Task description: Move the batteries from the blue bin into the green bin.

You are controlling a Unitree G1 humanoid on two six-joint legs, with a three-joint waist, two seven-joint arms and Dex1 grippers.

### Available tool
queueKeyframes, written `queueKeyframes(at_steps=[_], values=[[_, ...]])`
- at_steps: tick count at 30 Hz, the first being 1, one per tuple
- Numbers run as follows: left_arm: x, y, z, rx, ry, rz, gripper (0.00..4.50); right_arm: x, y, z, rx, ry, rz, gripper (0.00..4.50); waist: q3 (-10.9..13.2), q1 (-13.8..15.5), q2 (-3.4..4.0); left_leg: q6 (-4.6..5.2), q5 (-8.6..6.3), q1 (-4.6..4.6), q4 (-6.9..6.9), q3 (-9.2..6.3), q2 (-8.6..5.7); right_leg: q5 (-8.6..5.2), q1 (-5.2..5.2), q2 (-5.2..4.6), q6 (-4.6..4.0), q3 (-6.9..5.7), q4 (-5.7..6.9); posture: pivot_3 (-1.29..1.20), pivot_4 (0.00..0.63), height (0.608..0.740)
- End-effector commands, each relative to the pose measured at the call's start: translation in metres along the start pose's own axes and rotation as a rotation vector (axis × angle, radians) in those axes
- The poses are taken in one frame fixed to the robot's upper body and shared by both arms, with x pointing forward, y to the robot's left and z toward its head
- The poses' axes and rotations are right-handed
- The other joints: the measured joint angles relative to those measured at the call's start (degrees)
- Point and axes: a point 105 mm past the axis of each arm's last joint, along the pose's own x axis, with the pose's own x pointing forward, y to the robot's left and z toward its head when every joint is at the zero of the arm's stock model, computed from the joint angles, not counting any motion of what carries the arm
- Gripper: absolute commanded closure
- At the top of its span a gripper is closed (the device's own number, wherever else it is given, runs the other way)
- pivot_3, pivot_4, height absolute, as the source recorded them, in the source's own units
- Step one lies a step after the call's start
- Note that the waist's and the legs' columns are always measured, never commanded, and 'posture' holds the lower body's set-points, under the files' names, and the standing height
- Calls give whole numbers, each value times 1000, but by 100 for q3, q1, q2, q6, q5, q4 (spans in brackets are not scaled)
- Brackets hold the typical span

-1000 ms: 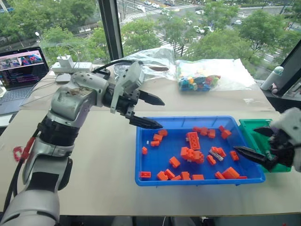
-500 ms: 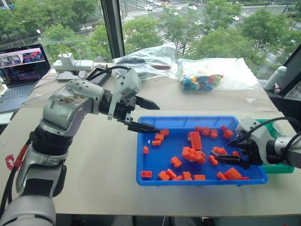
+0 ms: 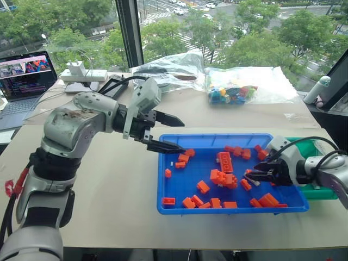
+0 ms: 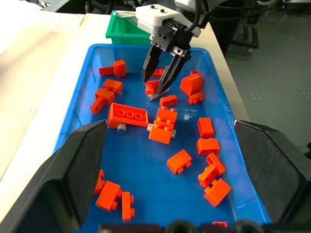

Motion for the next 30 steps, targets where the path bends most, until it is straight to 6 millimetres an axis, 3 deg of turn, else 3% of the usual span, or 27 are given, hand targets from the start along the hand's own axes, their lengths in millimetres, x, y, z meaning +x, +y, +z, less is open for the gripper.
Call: queueKeyframes(at_steps=[1,7,8,9,13,14,22,27,30], values=[[-6,-7,17,36,-50,-11,0,-2,-8,10,-35,-37,-29,2096,0,-3,0,0,0,0,0,0,1,0,-1,1,0,0,0,0,150,732],[-7,-8,16,46,-41,-3,0,3,-9,5,-8,-31,-11,2096,0,4,0,0,0,0,0,1,-1,0,-2,-1,0,0,3,0,150,732],[-8,-8,16,45,-42,-3,0,3,-9,4,2,-33,-6,2593,0,3,0,0,0,0,1,1,-1,0,-2,-1,0,-1,3,0,150,732],[-8,-8,16,44,-43,-3,0,4,-10,3,10,-35,-3,2738,0,2,0,0,0,0,1,0,-1,0,-1,0,0,-1,3,0,150,732],[-8,-7,17,49,-40,-2,0,3,-13,-1,0,-16,-13,4087,0,4,0,0,0,0,1,0,-1,0,-1,0,0,-1,4,0,150,732],[-8,-7,17,50,-40,-1,0,2,-15,1,2,-26,-22,4163,0,4,0,0,0,0,2,0,-1,0,-1,-1,0,-1,3,0,150,732],[-6,-7,17,52,-45,-3,0,-18,-41,30,-45,-130,-172,4163,0,4,1,-1,0,0,5,1,-1,0,-2,0,0,-1,6,0,150,732],[-3,-7,17,54,-50,-7,0,-23,-55,28,-63,-116,-251,4163,0,4,1,-1,0,0,5,1,-1,0,-1,-1,0,0,9,0,150,732],[-1,-7,16,57,-49,-14,0,-17,-76,30,-73,-167,-394,4163,0,3,0,-1,0,0,7,2,-3,0,-1,-2,0,-1,34,0,150,732]])
